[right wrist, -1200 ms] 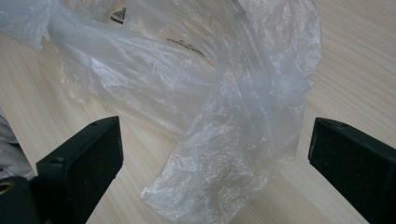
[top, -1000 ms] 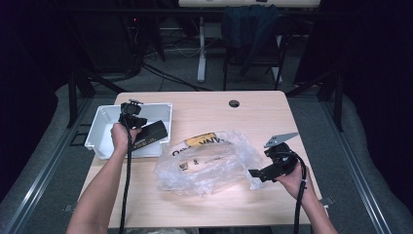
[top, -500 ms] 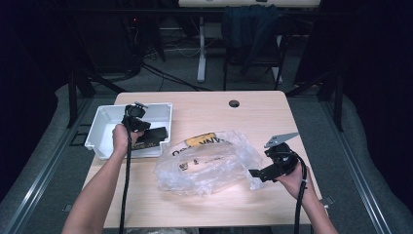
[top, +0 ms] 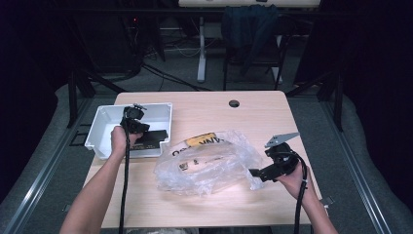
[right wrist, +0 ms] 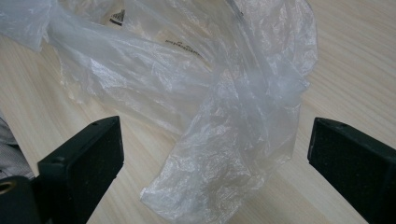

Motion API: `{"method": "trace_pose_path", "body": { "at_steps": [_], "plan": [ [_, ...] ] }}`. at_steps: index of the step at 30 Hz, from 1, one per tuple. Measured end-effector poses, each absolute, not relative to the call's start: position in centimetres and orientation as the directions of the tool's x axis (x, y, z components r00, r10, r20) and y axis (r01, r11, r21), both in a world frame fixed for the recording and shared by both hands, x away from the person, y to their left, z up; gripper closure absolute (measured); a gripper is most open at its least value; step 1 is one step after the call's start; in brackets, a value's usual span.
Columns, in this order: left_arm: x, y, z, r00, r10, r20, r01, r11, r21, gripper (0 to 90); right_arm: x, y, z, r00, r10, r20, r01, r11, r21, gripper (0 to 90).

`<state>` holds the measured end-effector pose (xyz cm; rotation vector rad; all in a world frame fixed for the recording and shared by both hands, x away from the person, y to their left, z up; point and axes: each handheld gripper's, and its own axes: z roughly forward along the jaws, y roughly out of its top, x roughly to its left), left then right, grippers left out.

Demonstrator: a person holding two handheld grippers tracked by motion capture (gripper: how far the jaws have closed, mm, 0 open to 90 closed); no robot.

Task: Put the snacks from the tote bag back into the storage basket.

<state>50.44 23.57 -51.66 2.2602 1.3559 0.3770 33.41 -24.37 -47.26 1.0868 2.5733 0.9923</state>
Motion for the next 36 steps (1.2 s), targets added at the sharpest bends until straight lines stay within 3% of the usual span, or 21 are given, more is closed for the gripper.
{"method": "trace_pose_path", "body": {
  "at_steps": [4, 9, 12, 18, 25, 36],
  "plan": [
    [50.4, 23.8, -51.6, 0.473, 0.881, -0.003, 0.748, -0.399, 0.53, 87.2, 33.3, -24.4, -47.1, -0.715, 0.693, 0.087, 0.572, 0.509, 0.643, 3.2],
    [50.0, 24.2, -50.7, 0.481, 0.877, -0.007, 0.733, -0.398, 0.552, 65.5, 33.3, -24.6, -47.0, -0.709, 0.7, 0.088, 0.573, 0.498, 0.651, 3.2],
    [49.4, 24.3, -49.7, 0.482, 0.876, 0.019, 0.727, -0.412, 0.549, 46.6, 33.2, -24.7, -46.9, -0.709, 0.7, 0.082, 0.57, 0.501, 0.651, 3.1],
    [47.4, 24.4, -47.3, 0.499, 0.866, 0.026, 0.701, -0.42, 0.576, 24.6, 33.2, -24.8, -46.7, -0.703, 0.707, 0.076, 0.57, 0.497, 0.654, 3.1],
    [43.9, 23.9, -44.2, 0.517, 0.854, 0.064, 0.646, -0.438, 0.626, 16.6, 33.1, -24.9, -46.6, -0.698, 0.712, 0.074, 0.57, 0.49, 0.66, 3.2],
    [37.7, 23.6, -42.3, 0.576, 0.814, 0.082, 0.588, -0.482, 0.65, 15.6, 33.0, -25.1, -46.5, -0.691, 0.72, 0.067, 0.571, 0.487, 0.661, 3.2]
  ]
}}
